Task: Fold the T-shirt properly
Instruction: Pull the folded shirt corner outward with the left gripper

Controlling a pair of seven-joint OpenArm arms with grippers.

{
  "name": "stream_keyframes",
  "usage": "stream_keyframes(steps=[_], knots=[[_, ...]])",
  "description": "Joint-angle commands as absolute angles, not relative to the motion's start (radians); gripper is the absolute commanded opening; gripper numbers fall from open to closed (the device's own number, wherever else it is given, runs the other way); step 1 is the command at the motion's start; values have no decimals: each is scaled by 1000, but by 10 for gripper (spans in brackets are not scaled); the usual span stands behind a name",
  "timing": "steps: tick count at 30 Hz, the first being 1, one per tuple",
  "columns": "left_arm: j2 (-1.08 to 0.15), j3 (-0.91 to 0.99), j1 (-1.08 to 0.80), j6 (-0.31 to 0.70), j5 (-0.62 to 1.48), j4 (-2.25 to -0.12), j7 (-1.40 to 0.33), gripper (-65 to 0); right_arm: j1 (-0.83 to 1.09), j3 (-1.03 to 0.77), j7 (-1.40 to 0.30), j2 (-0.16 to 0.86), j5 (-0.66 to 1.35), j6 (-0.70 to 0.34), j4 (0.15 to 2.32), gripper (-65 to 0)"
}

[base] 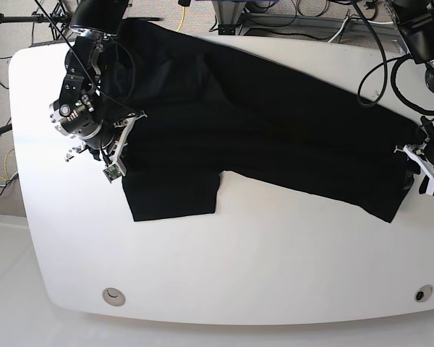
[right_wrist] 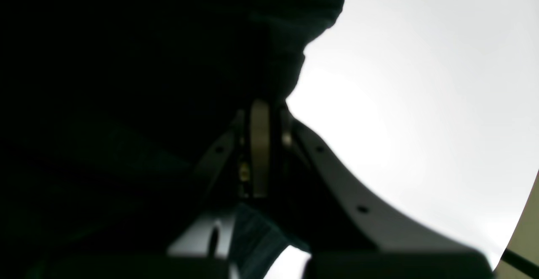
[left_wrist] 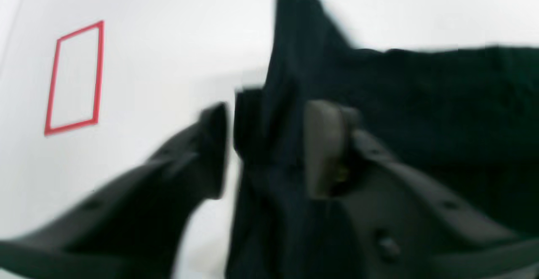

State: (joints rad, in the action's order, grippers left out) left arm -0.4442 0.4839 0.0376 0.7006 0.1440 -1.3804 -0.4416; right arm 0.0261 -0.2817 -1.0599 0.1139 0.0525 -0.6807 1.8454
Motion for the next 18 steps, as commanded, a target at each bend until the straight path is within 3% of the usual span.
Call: stream_keyframes(steps=[1, 4, 14, 18], knots=[[-468, 491, 41, 698, 159, -1407, -424, -484, 14, -286, -1054, 122, 59, -681, 1864, -650], [-467, 486, 14, 698, 182, -1435, -473, -564, 10, -284, -1058, 123, 57, -681, 1865, -650], [-481, 482, -4, 698, 231, -1451, -563, -650, 17, -286, -1077, 121, 55, -684, 1863, -646], [-505, 492, 0, 698, 248, -1454, -546, -644, 20, -288, -1083, 122, 57, -691, 1868, -556]])
